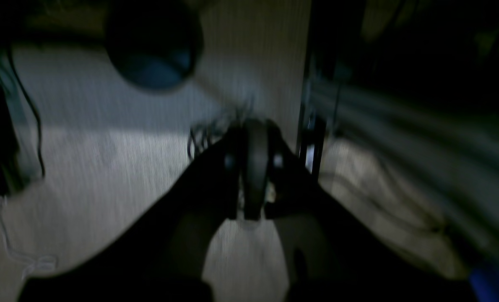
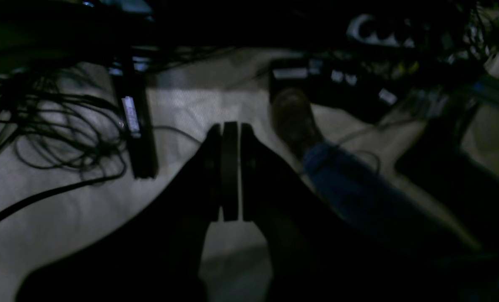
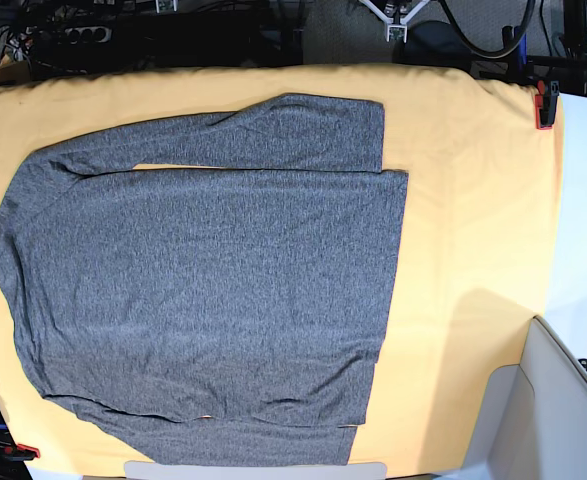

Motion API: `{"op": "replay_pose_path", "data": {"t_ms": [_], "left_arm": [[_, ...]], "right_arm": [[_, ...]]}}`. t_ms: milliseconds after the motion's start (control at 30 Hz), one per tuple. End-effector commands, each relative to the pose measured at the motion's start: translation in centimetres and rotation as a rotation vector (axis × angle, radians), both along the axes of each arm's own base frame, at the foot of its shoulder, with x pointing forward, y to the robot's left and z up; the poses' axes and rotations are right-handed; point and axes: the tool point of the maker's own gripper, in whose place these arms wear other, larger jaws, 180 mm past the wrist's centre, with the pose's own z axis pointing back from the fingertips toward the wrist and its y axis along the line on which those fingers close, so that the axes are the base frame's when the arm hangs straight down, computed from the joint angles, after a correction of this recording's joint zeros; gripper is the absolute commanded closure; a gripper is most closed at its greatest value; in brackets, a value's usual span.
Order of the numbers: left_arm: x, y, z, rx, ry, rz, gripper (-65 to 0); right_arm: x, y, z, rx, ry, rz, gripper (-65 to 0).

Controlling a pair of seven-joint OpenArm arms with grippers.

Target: Fold the T-shirt properly

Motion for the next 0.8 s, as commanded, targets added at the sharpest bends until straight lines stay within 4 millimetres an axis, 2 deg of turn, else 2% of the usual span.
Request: {"op": "replay_pose_path", "data": {"t_ms": [0, 33, 133, 267, 400, 600, 733, 767], "left_arm": [[0.8, 0.2, 1.0, 0.008, -0.051, 0.001, 0.0], [1.0, 0.1, 1.5, 0.008, -0.068, 0.0, 0.0], [1.4, 0.2, 3.0, 0.013, -0.113, 0.002, 0.0], [2.0, -0.1, 5.2, 0.014, -0.177, 0.007, 0.0], [2.5, 0.0, 7.8, 0.023, -0.242, 0.006, 0.0], [4.7, -0.8, 12.6, 0.014, -0.369, -0.028, 0.0], [6.4, -0.8, 16.6, 0.02, -0.469, -0.031, 0.0], [7.1, -1.4, 17.6, 0.008, -0.494, -0.038, 0.0]], "right_arm": [[-0.2, -0.8, 0.9, -0.017, -0.024, 0.008, 0.0], [0.0, -0.9, 1.6, -0.019, -0.042, 0.016, 0.0], [1.3, -2.7, 4.0, -0.051, -0.088, 0.051, 0.0], [2.9, -2.7, 7.4, -0.055, -0.178, 0.081, 0.0], [4.6, -4.2, 11.5, -0.099, -0.277, 0.067, 0.0], [8.0, -6.9, 18.7, -0.192, -0.448, 0.052, 0.0], [10.5, -9.3, 24.4, -0.225, -0.613, -0.099, 0.0], [11.0, -9.8, 25.7, -0.223, -0.649, -0.135, 0.0]]}}
